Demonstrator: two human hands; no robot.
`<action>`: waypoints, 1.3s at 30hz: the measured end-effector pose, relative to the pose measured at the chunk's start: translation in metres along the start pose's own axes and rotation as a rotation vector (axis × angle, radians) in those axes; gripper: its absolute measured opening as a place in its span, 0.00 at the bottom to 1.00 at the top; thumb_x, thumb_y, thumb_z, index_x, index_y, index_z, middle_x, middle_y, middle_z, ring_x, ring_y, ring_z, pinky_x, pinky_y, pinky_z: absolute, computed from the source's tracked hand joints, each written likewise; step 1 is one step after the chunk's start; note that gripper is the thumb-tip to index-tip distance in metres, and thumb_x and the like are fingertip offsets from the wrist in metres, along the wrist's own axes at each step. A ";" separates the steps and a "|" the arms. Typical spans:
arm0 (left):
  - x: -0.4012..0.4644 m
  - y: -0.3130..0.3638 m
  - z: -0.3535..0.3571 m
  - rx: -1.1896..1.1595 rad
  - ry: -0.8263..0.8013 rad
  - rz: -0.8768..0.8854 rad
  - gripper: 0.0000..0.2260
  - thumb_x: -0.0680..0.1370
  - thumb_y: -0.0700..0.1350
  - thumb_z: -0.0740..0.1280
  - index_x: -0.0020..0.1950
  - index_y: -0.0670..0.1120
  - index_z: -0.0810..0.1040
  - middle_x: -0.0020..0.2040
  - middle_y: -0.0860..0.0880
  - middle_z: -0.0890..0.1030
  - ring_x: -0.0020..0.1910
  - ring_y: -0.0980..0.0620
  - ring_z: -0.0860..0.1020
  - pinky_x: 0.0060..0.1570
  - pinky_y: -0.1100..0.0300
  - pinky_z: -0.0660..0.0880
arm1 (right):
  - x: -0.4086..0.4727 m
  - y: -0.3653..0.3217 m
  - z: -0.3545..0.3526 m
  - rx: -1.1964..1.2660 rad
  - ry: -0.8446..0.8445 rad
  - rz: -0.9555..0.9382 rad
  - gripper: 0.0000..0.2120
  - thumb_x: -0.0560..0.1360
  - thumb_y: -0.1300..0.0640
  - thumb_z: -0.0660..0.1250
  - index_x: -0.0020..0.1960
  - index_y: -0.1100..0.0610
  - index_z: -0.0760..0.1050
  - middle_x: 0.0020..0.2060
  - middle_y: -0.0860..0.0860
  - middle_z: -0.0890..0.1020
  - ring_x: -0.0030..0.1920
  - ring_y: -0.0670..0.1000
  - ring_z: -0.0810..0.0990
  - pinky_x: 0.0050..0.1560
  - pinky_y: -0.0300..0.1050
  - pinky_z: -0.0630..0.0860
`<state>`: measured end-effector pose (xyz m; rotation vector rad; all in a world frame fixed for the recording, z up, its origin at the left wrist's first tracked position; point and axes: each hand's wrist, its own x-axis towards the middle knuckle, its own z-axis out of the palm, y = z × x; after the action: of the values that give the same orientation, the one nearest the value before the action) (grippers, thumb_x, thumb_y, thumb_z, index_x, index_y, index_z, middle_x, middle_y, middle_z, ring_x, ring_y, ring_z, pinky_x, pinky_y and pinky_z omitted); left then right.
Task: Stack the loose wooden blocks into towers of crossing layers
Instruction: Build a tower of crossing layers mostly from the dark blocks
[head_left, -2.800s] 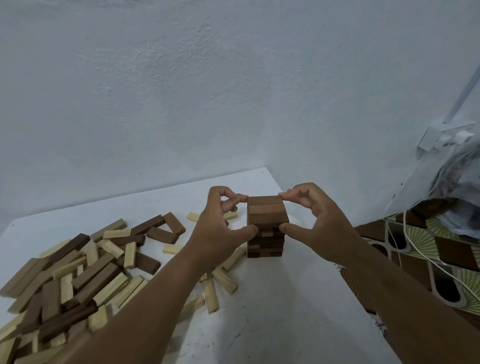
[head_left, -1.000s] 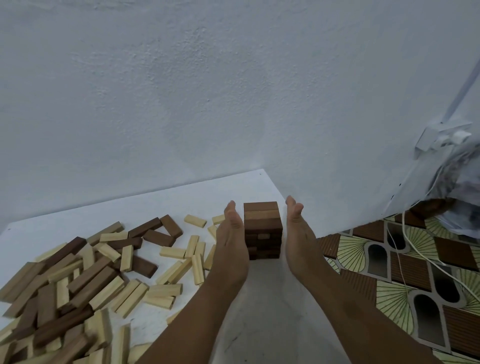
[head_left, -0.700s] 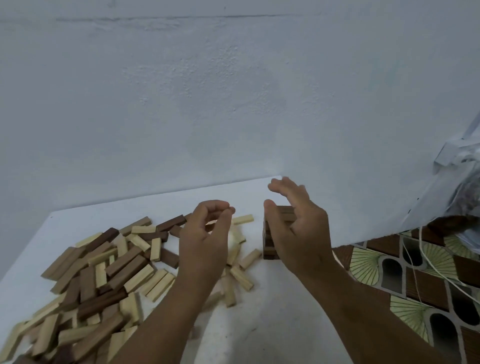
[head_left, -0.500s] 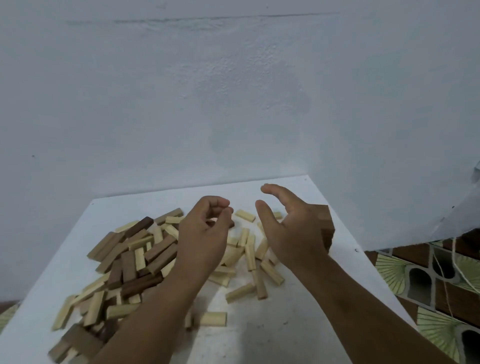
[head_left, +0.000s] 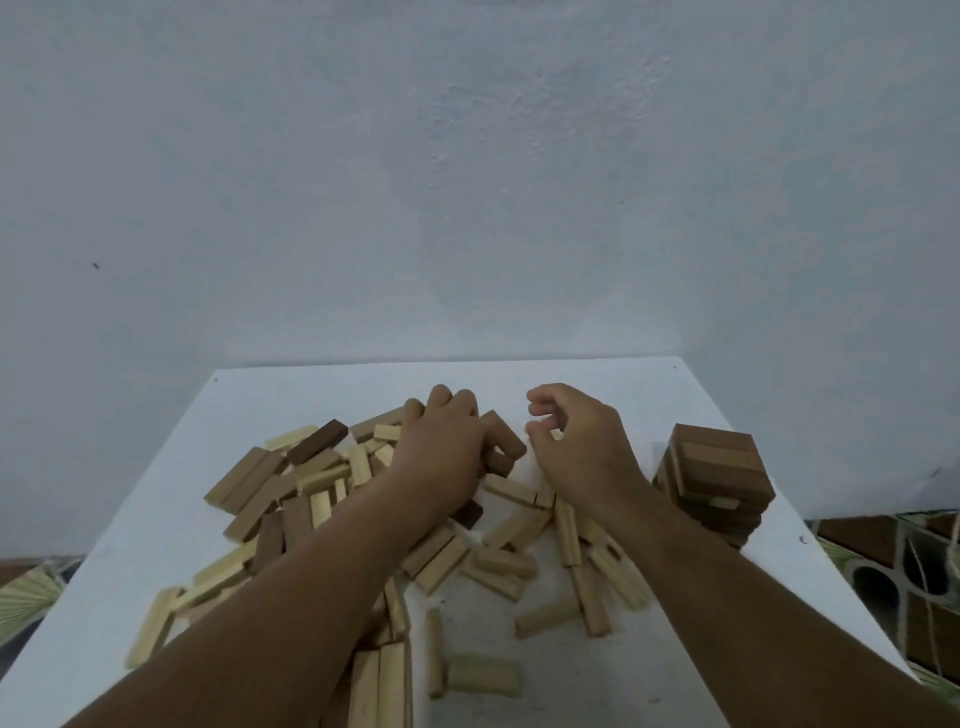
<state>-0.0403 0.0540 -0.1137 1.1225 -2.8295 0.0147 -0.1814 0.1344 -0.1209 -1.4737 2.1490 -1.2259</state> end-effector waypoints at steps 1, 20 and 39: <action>0.001 -0.003 0.002 -0.008 -0.009 -0.008 0.10 0.76 0.47 0.65 0.55 0.60 0.77 0.55 0.54 0.71 0.59 0.49 0.66 0.55 0.53 0.61 | 0.006 0.002 0.003 -0.014 -0.017 0.005 0.15 0.76 0.62 0.65 0.61 0.52 0.77 0.52 0.46 0.81 0.50 0.43 0.79 0.45 0.26 0.70; -0.055 -0.072 -0.028 -1.034 0.423 -0.607 0.15 0.84 0.44 0.53 0.50 0.48 0.79 0.45 0.52 0.82 0.47 0.48 0.80 0.47 0.53 0.75 | 0.044 -0.037 0.054 -0.284 -0.543 -0.170 0.19 0.67 0.63 0.65 0.55 0.48 0.76 0.49 0.48 0.70 0.47 0.51 0.74 0.42 0.44 0.74; -0.121 0.077 -0.020 -1.128 0.112 -0.355 0.10 0.79 0.42 0.63 0.54 0.57 0.75 0.30 0.55 0.80 0.31 0.51 0.78 0.36 0.51 0.79 | -0.144 0.014 -0.082 -0.276 -0.103 0.025 0.06 0.69 0.47 0.73 0.43 0.44 0.77 0.38 0.40 0.79 0.38 0.41 0.77 0.39 0.39 0.75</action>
<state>-0.0039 0.1935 -0.1029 1.1606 -1.8924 -1.2786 -0.1761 0.3003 -0.1153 -1.5711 2.3304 -0.8498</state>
